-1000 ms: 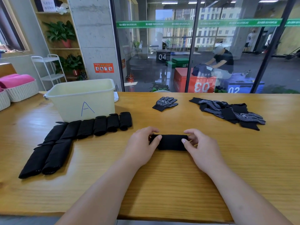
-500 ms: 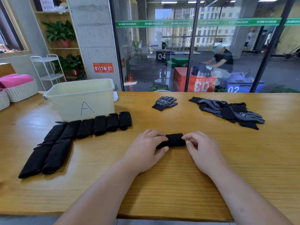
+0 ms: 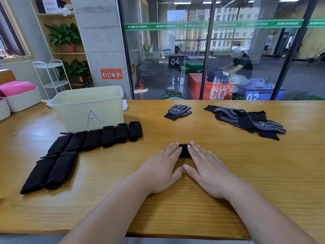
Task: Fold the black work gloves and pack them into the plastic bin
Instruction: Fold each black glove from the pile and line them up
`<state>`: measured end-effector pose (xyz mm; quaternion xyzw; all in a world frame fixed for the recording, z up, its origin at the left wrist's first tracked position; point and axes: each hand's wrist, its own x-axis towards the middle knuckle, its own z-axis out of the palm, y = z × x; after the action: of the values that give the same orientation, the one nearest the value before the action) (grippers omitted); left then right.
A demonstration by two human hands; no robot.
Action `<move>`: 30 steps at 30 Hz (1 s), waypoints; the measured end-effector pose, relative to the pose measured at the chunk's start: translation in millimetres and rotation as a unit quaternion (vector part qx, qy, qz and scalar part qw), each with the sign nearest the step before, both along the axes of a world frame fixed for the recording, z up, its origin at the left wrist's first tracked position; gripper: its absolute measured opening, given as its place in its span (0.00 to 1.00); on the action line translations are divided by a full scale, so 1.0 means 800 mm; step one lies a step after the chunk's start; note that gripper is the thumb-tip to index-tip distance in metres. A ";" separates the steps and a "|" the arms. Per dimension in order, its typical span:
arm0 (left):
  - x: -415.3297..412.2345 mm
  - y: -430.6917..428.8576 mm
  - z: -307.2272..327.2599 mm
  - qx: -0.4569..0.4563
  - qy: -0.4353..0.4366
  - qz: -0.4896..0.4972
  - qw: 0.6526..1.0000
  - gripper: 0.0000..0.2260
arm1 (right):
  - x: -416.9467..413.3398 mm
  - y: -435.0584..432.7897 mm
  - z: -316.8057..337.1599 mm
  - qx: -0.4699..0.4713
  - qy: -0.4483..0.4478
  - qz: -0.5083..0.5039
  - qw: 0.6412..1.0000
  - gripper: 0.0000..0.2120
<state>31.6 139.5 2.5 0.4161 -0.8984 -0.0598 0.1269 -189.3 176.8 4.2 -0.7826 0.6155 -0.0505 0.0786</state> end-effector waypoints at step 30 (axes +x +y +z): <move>0.016 0.001 0.001 -0.090 0.146 0.109 0.979 0.18 | -0.002 -0.019 0.010 -0.032 -0.132 0.044 0.990 0.24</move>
<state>44.6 140.3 3.6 0.4851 -0.8214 -0.0247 0.2989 -190.6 161.3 12.0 -0.7975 0.5627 -0.1692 0.1366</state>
